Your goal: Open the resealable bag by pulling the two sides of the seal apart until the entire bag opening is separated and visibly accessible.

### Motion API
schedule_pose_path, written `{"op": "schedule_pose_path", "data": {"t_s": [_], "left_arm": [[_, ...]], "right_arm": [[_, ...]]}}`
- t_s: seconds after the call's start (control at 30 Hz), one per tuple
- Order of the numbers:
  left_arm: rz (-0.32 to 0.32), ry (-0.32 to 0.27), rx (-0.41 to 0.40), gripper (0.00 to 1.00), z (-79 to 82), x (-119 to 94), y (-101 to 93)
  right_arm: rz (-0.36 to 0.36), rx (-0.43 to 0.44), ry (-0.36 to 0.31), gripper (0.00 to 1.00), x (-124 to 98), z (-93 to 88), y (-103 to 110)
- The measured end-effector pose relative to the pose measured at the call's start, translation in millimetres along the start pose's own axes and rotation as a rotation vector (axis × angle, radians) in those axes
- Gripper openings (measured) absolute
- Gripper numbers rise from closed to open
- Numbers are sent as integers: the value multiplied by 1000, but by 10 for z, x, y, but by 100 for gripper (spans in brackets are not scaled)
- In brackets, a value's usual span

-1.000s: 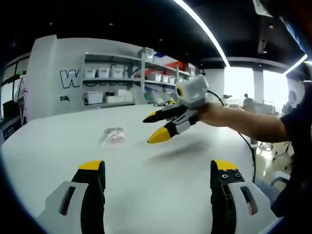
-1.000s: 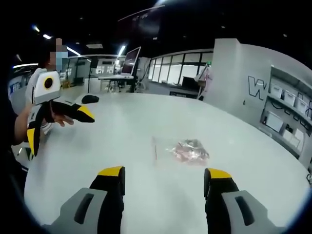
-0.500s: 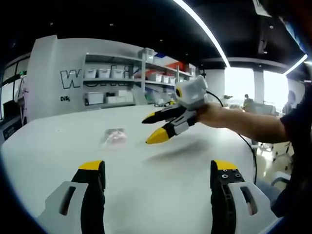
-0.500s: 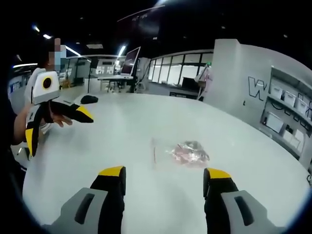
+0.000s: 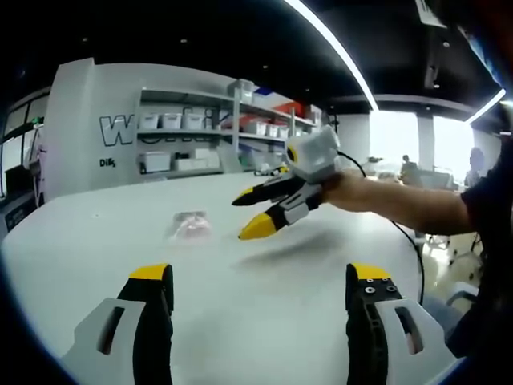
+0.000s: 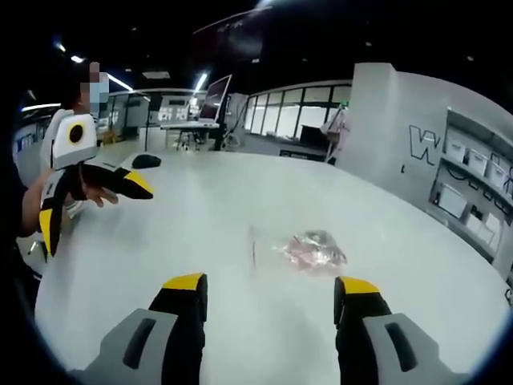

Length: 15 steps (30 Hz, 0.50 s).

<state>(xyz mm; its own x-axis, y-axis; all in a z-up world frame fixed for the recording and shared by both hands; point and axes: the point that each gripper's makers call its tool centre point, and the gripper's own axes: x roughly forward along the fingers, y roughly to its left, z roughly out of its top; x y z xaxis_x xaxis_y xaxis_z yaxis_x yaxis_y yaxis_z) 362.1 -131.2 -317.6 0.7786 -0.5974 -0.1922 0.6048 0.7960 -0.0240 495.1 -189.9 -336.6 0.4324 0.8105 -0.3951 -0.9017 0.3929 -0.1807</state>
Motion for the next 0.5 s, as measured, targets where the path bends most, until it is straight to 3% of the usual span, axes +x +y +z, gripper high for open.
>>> {"op": "schedule_pose_path", "data": {"t_s": [0.5], "left_arm": [[-1, 0, -6, 87, -16, 23, 16]], "right_arm": [[-2, -9, 6, 61, 54, 13, -18]]}}
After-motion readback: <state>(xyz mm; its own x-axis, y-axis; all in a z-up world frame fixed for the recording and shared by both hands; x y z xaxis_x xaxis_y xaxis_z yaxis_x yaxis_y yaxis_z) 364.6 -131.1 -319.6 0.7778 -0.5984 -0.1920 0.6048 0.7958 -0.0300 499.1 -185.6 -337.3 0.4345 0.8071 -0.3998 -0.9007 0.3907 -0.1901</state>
